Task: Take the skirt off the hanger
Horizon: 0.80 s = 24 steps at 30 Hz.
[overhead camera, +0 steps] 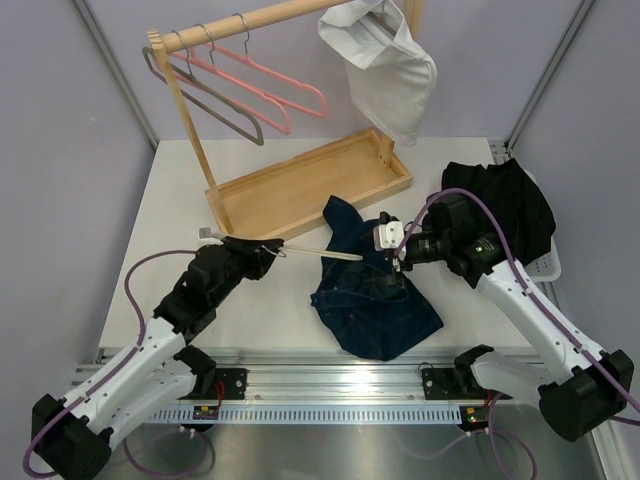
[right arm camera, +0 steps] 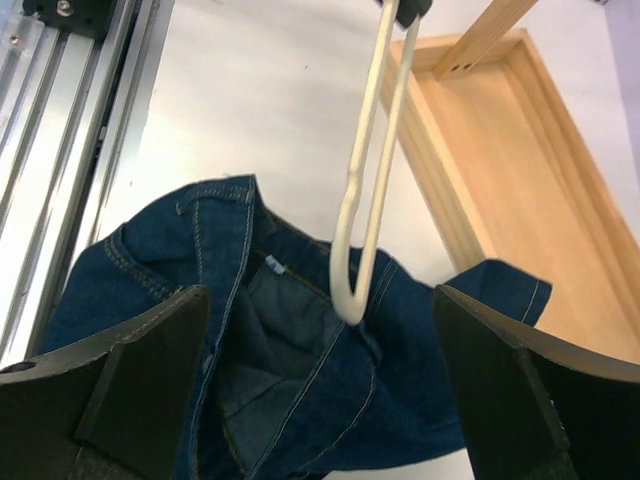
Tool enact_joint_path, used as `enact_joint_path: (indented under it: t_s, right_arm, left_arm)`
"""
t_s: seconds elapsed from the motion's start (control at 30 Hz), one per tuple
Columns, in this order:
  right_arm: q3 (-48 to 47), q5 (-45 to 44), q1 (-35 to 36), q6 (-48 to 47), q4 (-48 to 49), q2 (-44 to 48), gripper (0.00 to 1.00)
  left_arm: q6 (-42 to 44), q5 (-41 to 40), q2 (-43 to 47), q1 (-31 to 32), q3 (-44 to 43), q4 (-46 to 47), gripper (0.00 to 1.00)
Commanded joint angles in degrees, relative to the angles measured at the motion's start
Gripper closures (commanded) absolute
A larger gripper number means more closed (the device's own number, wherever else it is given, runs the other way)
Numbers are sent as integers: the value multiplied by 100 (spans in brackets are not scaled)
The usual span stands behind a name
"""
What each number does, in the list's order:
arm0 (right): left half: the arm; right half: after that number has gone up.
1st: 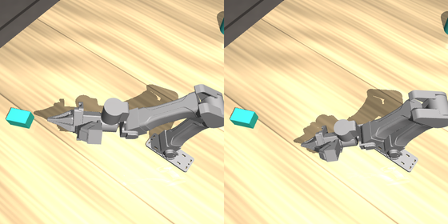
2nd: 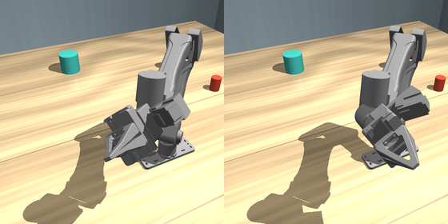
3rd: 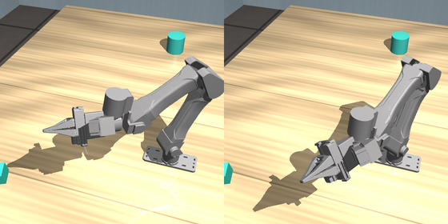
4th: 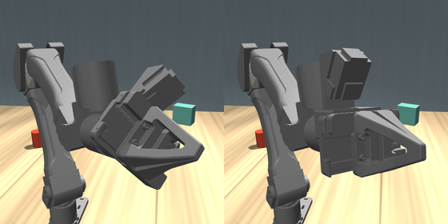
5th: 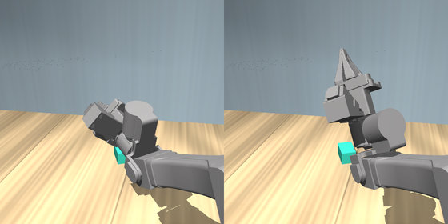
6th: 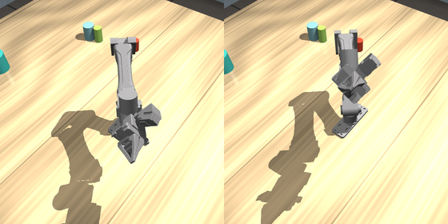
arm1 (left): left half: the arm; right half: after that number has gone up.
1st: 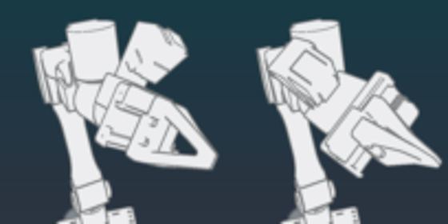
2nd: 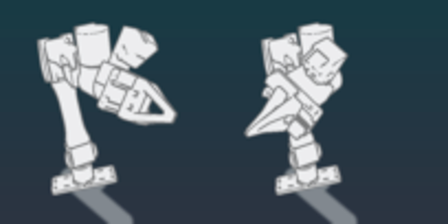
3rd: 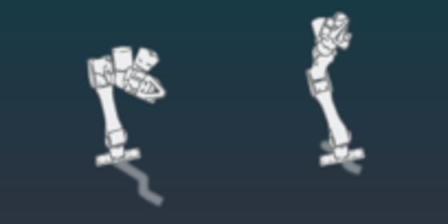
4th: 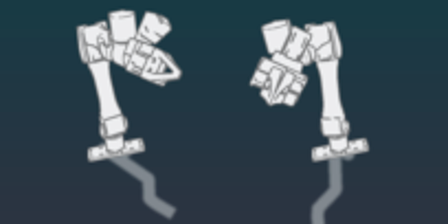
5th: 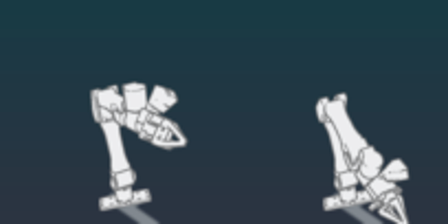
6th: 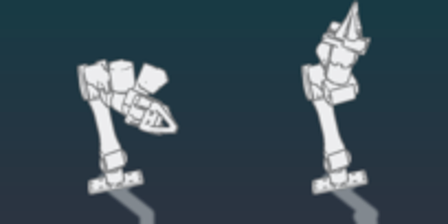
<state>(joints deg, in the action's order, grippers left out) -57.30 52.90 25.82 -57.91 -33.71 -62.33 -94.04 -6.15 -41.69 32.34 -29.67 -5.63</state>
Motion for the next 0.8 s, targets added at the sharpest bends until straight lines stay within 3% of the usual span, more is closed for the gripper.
enact_joint_path:
  t_s: [0.0,0.2,0.47,0.77]
  right_arm:
    - [157,-43,282,367,953,-95,1]
    - [386,-1447,1169,649,1771,-455,6]
    - [491,-2258,1223,773,2246,-439,17]
    - [492,-2074,1214,685,2053,-474,51]
  left_arm:
    - [-404,334,-40,-26,32,387,100]
    - [-677,501,-102,-17,207,817,100]
    - [-826,281,179,-43,339,747,100]
    - [-932,369,109,-96,401,967,100]
